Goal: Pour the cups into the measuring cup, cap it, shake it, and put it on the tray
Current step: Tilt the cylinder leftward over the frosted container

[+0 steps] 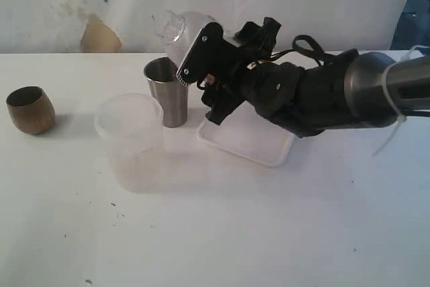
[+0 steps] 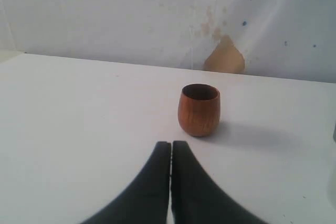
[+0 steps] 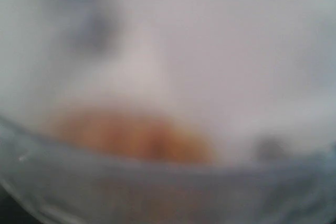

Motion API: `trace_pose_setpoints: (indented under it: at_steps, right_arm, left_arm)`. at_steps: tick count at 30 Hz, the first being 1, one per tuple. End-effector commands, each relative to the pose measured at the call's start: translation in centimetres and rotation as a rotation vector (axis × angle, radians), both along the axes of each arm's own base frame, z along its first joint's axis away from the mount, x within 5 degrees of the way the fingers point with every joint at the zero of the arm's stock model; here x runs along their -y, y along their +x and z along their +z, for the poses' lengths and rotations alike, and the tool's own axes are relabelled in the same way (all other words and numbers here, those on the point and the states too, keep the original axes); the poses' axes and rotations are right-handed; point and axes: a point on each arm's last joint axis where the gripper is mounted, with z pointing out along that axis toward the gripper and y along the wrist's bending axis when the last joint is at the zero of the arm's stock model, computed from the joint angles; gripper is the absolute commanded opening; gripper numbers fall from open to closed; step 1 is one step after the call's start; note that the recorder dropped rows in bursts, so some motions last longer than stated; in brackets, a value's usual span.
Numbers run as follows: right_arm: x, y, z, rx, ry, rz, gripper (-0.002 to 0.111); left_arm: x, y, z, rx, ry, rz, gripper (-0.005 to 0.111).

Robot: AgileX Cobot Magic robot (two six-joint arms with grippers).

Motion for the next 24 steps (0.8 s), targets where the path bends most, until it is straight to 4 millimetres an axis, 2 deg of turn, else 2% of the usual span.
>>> trace_pose_setpoints:
  at_steps: [1,17,21,24]
  right_arm:
    - [-0.19,0.43,1.97,0.090,-0.099,0.014,0.000]
    - [-0.41,0.77,1.84,0.147,-0.297,0.052,0.000]
    - [-0.56,0.99,2.08,0.157,-0.306,0.055,0.000]
    - [-0.63,1.12,2.43,0.183,-0.377,0.074,0.000]
  left_arm:
    - [0.01,-0.01,0.00,0.012,0.003,-0.002,0.001]
    - [0.01,-0.01,0.00,0.012,0.003,-0.002,0.001]
    - [0.01,-0.01,0.00,0.012,0.003,-0.002,0.001]
    - [0.01,-0.01,0.00,0.012,0.003,-0.002,0.001]
